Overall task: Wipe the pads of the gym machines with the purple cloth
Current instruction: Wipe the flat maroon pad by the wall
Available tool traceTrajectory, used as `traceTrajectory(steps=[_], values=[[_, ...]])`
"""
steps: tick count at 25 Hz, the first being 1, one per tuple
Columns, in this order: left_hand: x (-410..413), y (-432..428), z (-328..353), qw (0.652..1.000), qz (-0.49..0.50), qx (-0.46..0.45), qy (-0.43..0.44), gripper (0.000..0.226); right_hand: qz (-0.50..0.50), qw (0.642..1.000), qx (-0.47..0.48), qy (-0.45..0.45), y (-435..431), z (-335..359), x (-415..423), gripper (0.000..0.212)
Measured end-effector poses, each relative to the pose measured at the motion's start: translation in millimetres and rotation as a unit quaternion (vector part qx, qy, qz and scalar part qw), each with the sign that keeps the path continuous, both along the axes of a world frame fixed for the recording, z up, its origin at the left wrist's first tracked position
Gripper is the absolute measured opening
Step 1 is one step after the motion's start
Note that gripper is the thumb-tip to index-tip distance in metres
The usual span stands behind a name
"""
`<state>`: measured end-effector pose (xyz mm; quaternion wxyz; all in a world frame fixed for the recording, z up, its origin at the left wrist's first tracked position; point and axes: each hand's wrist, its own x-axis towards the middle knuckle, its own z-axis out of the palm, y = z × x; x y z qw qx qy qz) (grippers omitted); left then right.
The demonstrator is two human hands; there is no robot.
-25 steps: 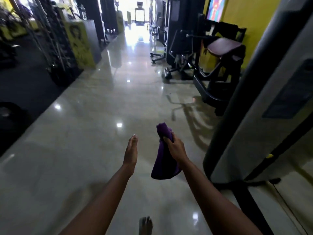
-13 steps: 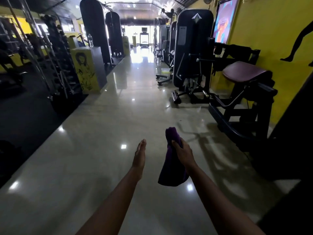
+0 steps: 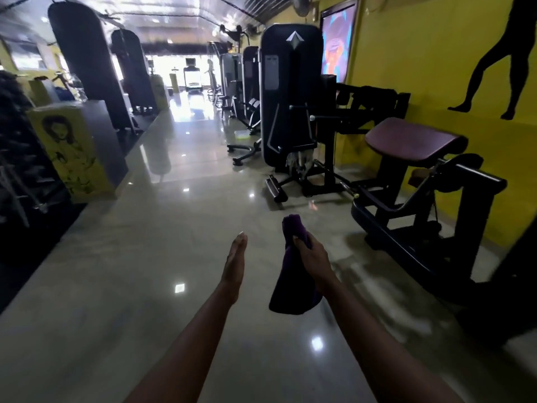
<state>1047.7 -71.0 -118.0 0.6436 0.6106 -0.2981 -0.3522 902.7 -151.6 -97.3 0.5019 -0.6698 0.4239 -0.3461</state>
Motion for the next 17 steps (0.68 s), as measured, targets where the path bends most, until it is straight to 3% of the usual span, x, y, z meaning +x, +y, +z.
traceTrajectory(steps=[17], values=[[287.3,-496.0,24.1,0.985,-0.167,-0.036,0.005,0.051,-0.216,0.976,0.01,-0.037,-436.2,12.8,270.9,0.026]])
